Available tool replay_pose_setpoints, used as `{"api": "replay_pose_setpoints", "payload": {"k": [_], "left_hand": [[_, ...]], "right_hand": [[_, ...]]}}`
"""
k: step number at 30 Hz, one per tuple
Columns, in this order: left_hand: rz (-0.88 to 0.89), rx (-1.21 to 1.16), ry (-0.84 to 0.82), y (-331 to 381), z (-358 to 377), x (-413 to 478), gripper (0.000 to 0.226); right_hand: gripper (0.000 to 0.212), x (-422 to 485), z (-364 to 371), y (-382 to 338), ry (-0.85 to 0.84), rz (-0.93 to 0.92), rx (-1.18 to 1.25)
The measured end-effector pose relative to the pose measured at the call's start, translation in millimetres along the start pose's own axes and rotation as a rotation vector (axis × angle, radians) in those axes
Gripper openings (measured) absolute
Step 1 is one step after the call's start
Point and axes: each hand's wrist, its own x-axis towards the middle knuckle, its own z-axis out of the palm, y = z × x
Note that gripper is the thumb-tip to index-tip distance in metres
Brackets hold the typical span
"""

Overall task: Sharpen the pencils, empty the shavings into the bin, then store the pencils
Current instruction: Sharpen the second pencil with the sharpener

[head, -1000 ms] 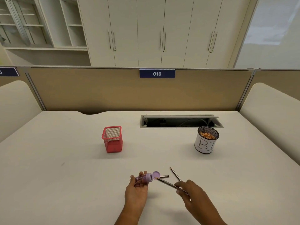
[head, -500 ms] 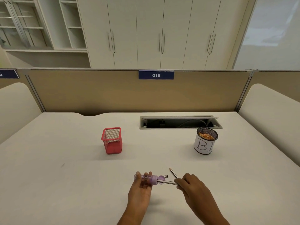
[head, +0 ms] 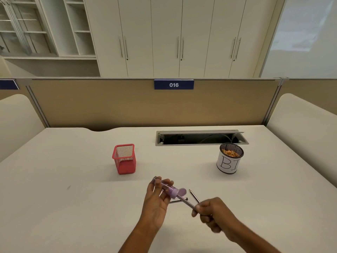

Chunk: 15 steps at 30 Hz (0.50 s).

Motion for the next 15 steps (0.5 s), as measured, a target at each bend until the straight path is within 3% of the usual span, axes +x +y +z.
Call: {"api": "replay_pose_setpoints", "payload": {"k": [2, 5, 8, 11, 13, 15], "left_hand": [[-0.015, 0.045, -0.018, 2.6, 3.1, -0.9, 0.017], [-0.04, 0.063, -0.008, 5.9, 5.6, 1.3, 0.014], [-0.053, 0.035, 0.008, 8.2, 6.3, 5.1, 0.012], [-0.045, 0.004, 0.013, 5.3, 5.3, 5.4, 0.013], [-0.038, -0.047, 0.012, 2.0, 6.0, 2.3, 0.017], [-0.03, -0.12, 0.04, 0.1, 9.3, -0.9, 0.025]], "right_hand": [[0.035, -3.2, -6.0, -2.1, -0.188, 0.238, 0.301], [0.026, -4.9, -10.2, -7.5, -0.188, 0.189, 0.245], [0.009, -5.5, -9.9, -9.7, -0.036, -0.141, -0.089], [0.014, 1.7, -13.2, -0.5, 0.27, -0.555, -0.565], [0.006, 5.1, -14.2, 6.7, 0.484, -0.807, -0.933], [0.015, 9.2, -8.7, 12.7, 0.619, -0.987, -1.131]]}}
